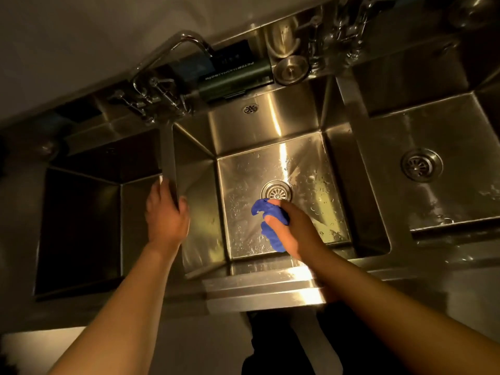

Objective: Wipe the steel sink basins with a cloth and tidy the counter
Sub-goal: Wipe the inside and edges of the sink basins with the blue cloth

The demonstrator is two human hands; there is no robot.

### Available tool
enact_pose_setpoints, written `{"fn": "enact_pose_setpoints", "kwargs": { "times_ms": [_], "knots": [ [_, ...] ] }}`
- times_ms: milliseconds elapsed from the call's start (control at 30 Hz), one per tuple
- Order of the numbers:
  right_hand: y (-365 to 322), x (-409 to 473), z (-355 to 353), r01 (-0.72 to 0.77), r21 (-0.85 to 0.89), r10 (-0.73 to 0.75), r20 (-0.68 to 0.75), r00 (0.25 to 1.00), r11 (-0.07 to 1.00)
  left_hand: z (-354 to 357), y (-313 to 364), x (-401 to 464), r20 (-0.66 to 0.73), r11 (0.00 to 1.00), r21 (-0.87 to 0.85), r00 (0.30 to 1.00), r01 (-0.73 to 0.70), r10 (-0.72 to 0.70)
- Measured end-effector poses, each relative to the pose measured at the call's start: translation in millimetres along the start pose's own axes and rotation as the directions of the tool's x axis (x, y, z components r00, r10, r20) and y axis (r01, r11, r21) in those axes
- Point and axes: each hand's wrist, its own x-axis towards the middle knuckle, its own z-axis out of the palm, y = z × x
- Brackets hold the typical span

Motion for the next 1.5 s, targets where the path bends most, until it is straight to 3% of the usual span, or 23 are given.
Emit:
{"fn": "enact_pose_setpoints", "kwargs": {
  "times_ms": [67, 133, 200, 267, 333, 400, 500, 600, 800, 867, 1033, 1200, 1367, 1500],
  "knots": [
    [3, 13, 11, -0.025, 0.052, 0.021, 0.083, 0.996, 0.998, 3, -4, 15, -0.004, 0.998, -0.067, 1.0, -0.007, 0.007],
    [9, 22, 23, 0.002, 0.052, -0.008, 0.114, 0.993, 0.999, 9, -2, 26, -0.025, 0.966, -0.254, 0.999, 0.038, -0.046],
    [15, 33, 33, 0.008, 0.066, -0.015, 0.102, 0.995, 0.998, 15, 2, 35, 0.013, 0.841, -0.503, 0.974, 0.2, -0.224],
    [21, 42, 43, 0.036, 0.048, -0.039, 0.062, 0.997, 0.998, 23, 3, 48, 0.1, 0.677, -0.622, 0.898, 0.393, -0.428],
    [26, 53, 56, 0.027, 0.109, -0.036, 0.076, 0.996, 0.994, 29, 1, 63, 0.139, 0.615, -0.545, 0.785, 0.57, -0.604],
    [28, 67, 70, -0.006, 0.174, -0.003, 0.053, 0.999, 0.985, 33, -1, 73, 0.109, 0.659, -0.355, 0.729, 0.663, -0.675],
    [34, 92, 94, -0.024, 0.234, 0.011, 0.058, 0.998, 0.972, 35, -2, 78, 0.085, 0.721, -0.24, 0.754, 0.65, -0.651],
    [50, 116, 122, -0.031, 0.147, 0.044, -0.084, 0.995, 0.989, 36, -9, 82, 0.094, 0.694, -0.26, 0.733, 0.672, -0.674],
    [85, 149, 166, -0.076, 0.066, 0.079, -0.039, 0.996, 0.995, 38, 1, 75, -0.107, 0.778, -0.207, 0.777, 0.593, -0.621],
    [87, 159, 169, -0.057, 0.048, 0.06, -0.054, 0.997, 0.997, 37, 2, 74, -0.114, 0.797, -0.219, 0.796, 0.563, -0.594],
    [82, 200, 168, 0.019, 0.088, -0.014, -0.055, 0.998, 0.996, 34, 1, 65, -0.105, 0.936, -0.223, 0.948, 0.273, -0.302],
    [65, 263, 156, 0.045, 0.058, -0.037, -0.139, 0.99, 0.997, 37, 0, 64, -0.098, 0.959, -0.21, 0.971, 0.193, -0.217],
    [71, 312, 129, -0.061, 0.083, 0.074, -0.161, 0.984, 0.995, 42, -2, 64, -0.107, 0.958, -0.204, 0.968, 0.2, -0.225],
    [115, 284, 124, -0.226, 0.067, 0.235, -0.213, 0.948, 0.972, 41, -1, 64, -0.098, 0.953, -0.209, 0.965, 0.217, -0.242]
  ]
}}
